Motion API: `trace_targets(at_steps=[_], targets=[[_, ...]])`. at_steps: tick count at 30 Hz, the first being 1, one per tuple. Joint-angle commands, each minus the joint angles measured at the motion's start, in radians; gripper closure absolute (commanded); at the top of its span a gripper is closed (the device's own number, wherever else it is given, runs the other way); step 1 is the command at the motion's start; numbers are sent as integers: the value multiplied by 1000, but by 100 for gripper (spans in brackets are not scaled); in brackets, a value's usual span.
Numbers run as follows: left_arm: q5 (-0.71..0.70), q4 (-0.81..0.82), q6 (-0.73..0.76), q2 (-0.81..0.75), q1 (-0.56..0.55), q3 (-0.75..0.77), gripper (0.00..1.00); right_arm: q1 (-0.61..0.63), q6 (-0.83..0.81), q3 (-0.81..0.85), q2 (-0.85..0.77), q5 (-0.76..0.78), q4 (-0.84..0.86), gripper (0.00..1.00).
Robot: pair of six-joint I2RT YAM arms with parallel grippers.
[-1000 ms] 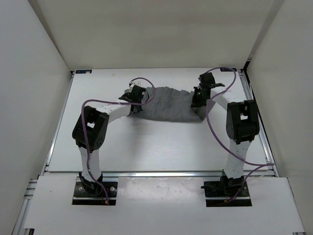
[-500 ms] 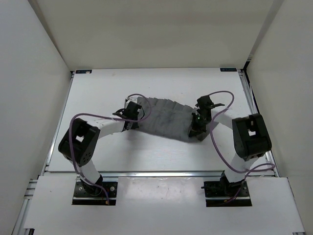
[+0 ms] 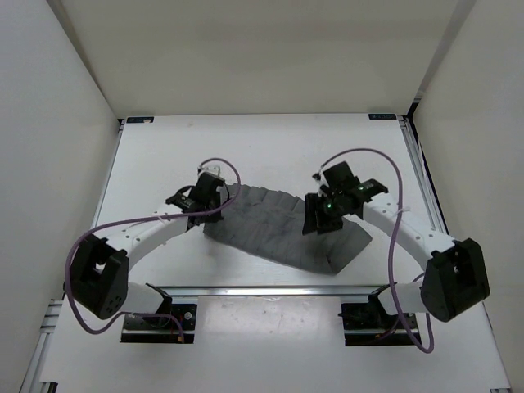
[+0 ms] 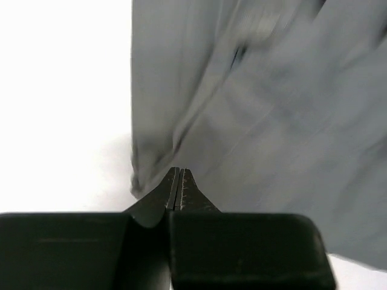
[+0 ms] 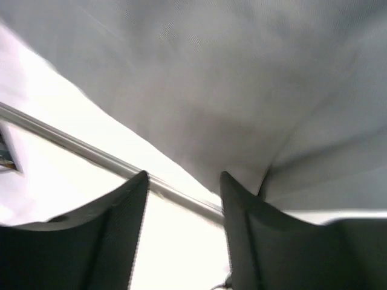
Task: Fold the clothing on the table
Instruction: Fold the skirt
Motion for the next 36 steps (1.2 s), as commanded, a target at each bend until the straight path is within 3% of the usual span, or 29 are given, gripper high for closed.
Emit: trace_targets(at_steps=[1,5,9,16,24,31,34,36], targets=[[-45,-65,77,-47,34,172,91,-43,-140,138,-10,-38,23,40],[-45,-60,149,38,109,282,86,-53,-269,259,111,-14,17,35],[-8,-28,182,152,175,333,87,-8,-410,370,234,3,29,33],[75,-28,182,330,209,425,91,-31,-557,516,427,-162,23,34],[121,4,159,393,189,366,92,-17,-611,545,559,-418,64,34],[126,30,148,394,170,295,93,-13,-636,562,663,-506,67,37],[135,44,142,390,167,268,94,-23,-629,550,683,-550,84,40],[133,52,139,390,163,248,94,-22,-623,539,688,-570,81,48]])
